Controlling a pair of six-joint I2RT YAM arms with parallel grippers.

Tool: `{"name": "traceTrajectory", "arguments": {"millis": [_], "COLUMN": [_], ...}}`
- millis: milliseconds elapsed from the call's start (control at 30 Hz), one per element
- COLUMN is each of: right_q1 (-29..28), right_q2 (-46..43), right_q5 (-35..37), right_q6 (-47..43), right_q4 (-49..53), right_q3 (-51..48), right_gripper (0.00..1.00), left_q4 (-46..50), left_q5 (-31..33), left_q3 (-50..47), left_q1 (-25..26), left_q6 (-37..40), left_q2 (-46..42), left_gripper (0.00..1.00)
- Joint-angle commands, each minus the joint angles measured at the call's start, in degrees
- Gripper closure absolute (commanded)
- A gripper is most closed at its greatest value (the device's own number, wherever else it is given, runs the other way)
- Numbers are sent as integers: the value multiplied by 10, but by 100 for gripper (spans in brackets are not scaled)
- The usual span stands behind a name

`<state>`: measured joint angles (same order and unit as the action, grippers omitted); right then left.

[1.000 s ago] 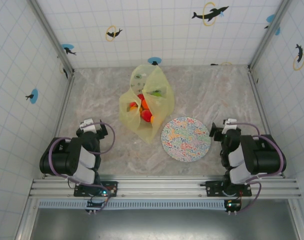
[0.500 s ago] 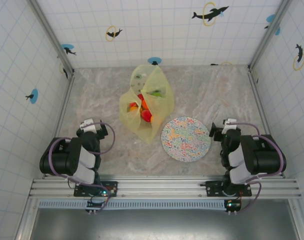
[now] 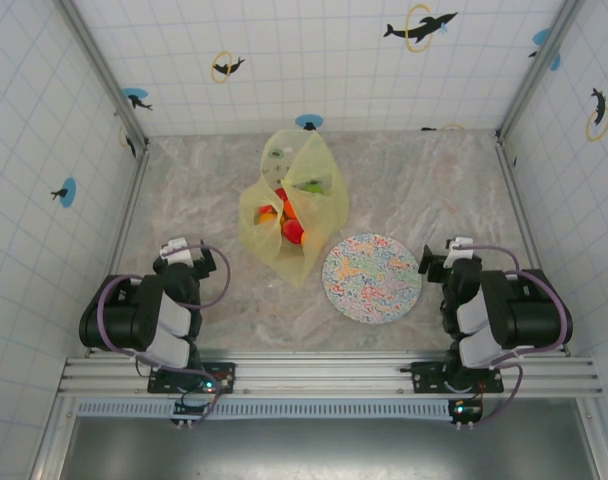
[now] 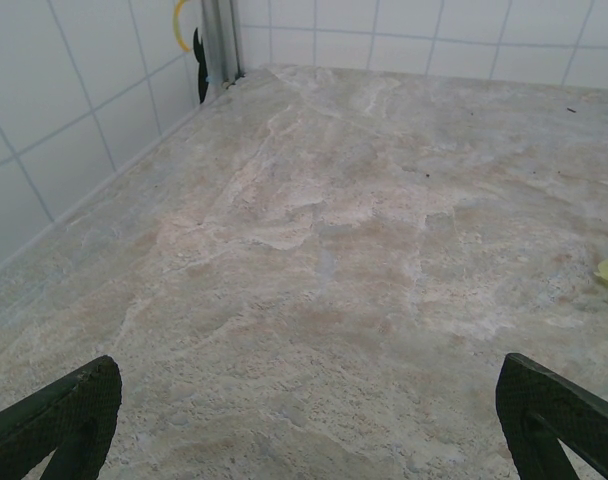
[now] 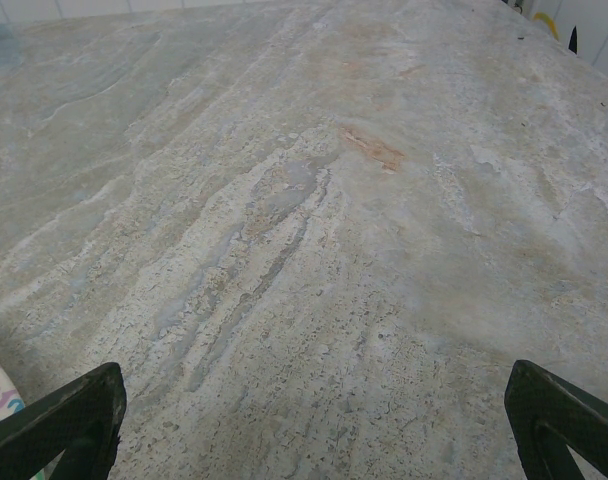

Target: Place the fruits into the plastic bag

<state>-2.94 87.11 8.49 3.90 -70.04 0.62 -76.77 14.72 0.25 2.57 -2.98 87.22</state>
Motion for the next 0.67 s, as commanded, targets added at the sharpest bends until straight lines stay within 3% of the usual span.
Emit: {"name": "traceTrajectory", "arguments": {"millis": [0, 633], "right_q1": [3, 3], "right_q2": [-3, -3], "right_q5": [-3, -3], "right_q6": [2, 2], "right_q4": [-17, -16], "right_q3": [-6, -6], "right_gripper": [0, 1], "left_q4": [-6, 9], "left_q5": [-8, -27], "left_q3": [-19, -13], "left_q1": [-3, -12], "left_q6": [-3, -6], "left_q2": [-2, -3], "left_gripper": [2, 2]}}
